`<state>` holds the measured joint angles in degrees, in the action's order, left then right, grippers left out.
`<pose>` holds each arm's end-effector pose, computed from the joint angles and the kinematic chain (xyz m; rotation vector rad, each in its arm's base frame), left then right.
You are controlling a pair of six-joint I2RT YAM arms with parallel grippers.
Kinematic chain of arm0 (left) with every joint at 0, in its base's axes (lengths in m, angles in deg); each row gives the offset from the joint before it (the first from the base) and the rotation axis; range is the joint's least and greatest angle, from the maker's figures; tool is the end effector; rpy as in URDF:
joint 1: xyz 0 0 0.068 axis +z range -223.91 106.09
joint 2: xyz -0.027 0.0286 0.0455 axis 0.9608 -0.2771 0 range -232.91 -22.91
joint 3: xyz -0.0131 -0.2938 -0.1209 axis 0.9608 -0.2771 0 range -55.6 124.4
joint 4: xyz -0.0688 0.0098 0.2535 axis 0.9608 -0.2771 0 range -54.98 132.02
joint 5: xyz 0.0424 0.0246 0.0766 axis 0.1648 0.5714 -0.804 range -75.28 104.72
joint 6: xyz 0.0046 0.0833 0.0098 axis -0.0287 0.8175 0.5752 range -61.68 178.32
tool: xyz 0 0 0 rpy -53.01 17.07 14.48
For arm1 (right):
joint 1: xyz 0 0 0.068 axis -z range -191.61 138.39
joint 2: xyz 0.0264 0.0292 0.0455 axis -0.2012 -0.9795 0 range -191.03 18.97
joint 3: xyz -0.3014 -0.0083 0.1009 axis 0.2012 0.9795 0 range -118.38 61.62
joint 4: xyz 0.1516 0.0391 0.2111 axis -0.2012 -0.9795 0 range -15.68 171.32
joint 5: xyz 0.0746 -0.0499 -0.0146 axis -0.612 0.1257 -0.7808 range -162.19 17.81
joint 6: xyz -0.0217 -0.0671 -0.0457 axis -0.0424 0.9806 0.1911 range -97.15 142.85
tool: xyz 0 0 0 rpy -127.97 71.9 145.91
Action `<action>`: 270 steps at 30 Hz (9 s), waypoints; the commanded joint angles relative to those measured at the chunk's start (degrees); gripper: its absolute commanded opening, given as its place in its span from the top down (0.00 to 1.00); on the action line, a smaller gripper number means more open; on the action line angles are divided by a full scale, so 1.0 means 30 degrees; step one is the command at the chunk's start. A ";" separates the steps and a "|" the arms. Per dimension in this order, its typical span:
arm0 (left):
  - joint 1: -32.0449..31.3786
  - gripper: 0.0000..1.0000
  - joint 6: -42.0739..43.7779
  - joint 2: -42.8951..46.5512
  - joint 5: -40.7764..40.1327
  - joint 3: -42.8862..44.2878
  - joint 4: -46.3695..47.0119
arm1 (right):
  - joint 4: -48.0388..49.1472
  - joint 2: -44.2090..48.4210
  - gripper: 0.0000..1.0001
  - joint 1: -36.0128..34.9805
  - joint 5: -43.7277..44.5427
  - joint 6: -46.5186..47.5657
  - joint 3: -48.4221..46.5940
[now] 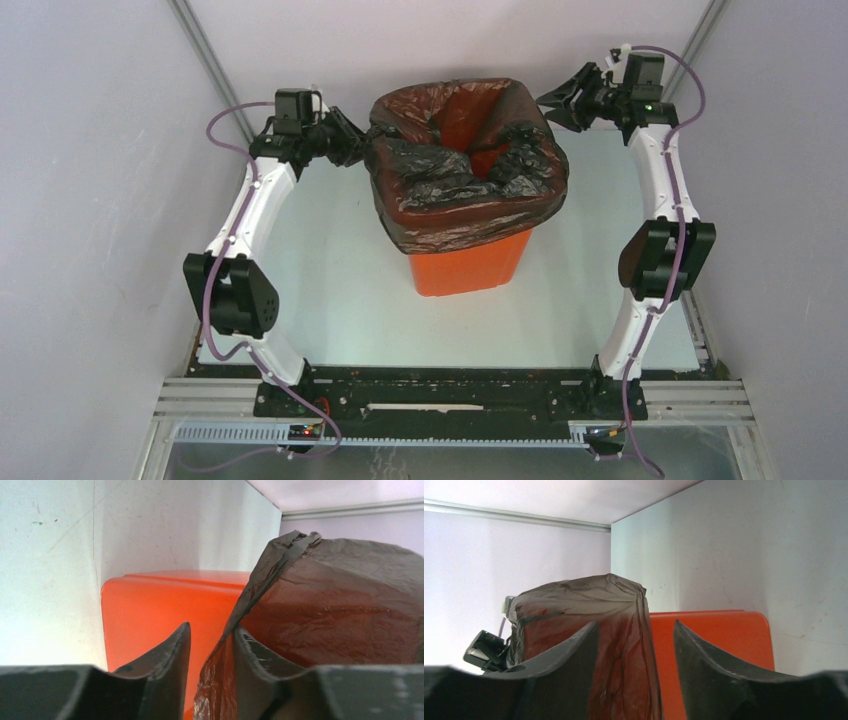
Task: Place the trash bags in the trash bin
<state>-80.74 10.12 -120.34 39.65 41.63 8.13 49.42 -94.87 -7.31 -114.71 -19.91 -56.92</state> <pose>0.4167 -0.0812 0.4016 -0.5527 2.2170 -1.0013 0.5026 0.0122 0.4188 0.3726 2.0779 1.1677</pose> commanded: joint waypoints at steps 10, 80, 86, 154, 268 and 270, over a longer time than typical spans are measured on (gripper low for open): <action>0.0583 0.22 0.1742 0.4941 -0.0669 -0.1354 -0.0726 | -0.3566 0.4929 0.21 0.0494 0.0734 0.3308 0.2029; -0.2533 0.32 -0.0867 0.9121 0.1534 -1.1026 0.1932 | -0.6529 0.9504 0.14 -0.9261 0.9570 0.5665 -0.2816; -0.2528 0.32 -0.0861 0.9038 0.1522 -1.0906 0.2091 | -0.6944 0.6780 0.31 -1.2391 1.0891 0.6449 -0.4096; -0.2528 0.28 -0.0573 0.8559 0.1623 -0.9733 0.1724 | -0.4770 0.0493 0.30 -1.4351 1.6537 0.7547 -0.4999; -0.2486 0.07 0.3235 0.9620 -0.2134 -0.7768 -0.3102 | -0.1444 -0.2256 0.00 -1.1980 1.5200 0.7668 -0.7235; -0.2393 0.06 0.3505 1.0281 -0.2638 -0.7564 -0.3551 | -0.1317 -0.2383 0.00 -1.1909 1.5220 0.7475 -0.7386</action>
<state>-87.94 16.93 -94.29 35.74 15.34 0.48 38.44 -101.21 -43.46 -68.44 4.39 -76.46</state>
